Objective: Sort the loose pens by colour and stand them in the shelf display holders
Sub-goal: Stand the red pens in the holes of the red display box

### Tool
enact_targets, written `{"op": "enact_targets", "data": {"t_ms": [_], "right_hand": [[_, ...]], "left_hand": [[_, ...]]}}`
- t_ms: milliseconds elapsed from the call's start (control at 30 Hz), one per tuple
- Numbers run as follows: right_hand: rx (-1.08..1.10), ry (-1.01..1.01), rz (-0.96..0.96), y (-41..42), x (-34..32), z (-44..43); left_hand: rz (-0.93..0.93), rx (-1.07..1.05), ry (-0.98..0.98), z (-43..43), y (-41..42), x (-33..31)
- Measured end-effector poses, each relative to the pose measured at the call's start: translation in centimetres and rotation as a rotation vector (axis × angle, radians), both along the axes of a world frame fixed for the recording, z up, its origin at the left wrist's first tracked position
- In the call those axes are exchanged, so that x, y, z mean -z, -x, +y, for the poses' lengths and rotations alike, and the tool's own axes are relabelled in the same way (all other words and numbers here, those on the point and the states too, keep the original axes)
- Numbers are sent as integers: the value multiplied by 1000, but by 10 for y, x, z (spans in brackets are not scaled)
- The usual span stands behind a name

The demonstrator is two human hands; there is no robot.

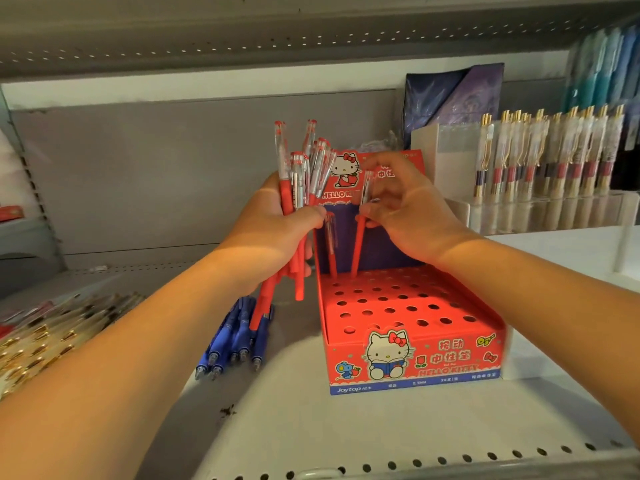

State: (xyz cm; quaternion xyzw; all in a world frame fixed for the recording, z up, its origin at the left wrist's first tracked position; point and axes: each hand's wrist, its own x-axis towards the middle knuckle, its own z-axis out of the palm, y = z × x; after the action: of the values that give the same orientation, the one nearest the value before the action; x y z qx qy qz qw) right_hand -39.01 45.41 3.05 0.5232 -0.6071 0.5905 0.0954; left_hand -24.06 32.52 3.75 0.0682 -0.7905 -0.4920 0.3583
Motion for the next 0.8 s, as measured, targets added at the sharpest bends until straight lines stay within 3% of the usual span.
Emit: {"op": "enact_targets", "data": {"t_ms": [267, 467, 800], "right_hand": [[-17, -27, 1, 0, -2, -2], [-27, -212, 28, 2, 6, -5], [81, -262, 39, 2, 10, -5]], "left_hand": [[-18, 2, -34, -1, 1, 2], [-42, -4, -73, 3, -3, -2], [-34, 35, -84, 8, -3, -2]]}}
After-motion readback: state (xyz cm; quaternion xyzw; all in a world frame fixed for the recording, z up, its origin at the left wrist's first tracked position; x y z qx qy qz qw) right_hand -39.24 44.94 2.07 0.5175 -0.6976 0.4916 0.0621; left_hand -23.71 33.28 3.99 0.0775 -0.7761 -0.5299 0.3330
